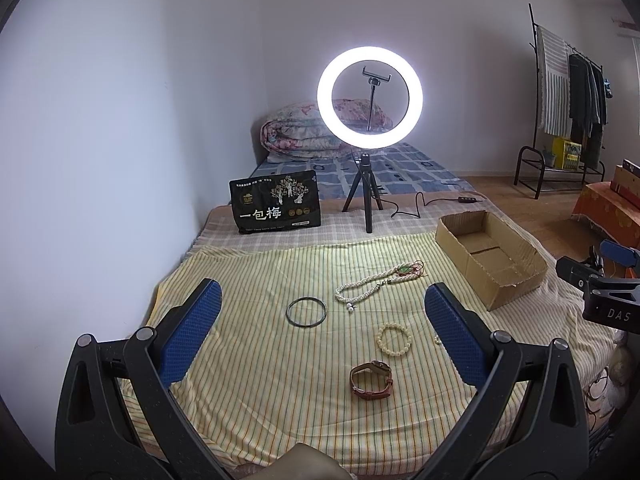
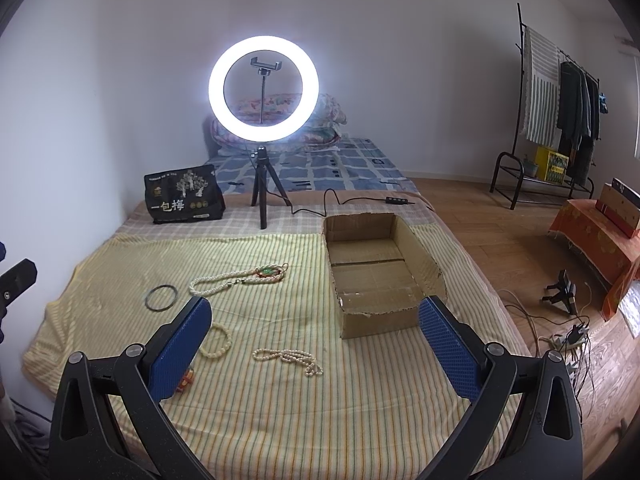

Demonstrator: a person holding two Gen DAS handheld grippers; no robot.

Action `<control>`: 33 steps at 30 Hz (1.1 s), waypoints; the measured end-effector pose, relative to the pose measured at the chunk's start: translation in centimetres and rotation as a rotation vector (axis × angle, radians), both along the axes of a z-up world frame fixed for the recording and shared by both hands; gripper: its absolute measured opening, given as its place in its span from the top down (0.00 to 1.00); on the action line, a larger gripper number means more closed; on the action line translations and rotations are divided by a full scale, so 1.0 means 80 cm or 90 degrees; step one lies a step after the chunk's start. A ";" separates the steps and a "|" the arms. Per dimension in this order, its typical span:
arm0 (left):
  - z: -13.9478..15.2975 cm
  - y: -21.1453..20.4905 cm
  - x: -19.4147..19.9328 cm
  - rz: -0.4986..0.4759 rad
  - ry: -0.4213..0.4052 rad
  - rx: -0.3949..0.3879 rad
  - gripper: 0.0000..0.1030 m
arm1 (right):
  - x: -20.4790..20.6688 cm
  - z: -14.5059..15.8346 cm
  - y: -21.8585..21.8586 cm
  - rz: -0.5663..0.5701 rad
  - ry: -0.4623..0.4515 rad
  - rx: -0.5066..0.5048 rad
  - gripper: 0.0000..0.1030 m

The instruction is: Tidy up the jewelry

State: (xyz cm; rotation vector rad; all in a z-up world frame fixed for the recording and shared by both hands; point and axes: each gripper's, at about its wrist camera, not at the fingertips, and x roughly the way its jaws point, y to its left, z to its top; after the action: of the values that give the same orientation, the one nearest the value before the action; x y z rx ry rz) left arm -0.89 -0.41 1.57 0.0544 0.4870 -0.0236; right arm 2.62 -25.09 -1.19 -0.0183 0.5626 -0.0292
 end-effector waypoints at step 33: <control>-0.063 0.012 0.066 -0.066 0.194 -0.018 0.00 | 0.018 -0.028 -0.023 -0.005 0.069 0.041 0.00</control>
State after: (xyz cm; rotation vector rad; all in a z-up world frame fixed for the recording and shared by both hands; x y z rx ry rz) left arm 4.40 0.52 -3.44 0.0483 0.7885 -0.1423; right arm 4.10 -26.89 -3.45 0.0447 0.6720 -0.0176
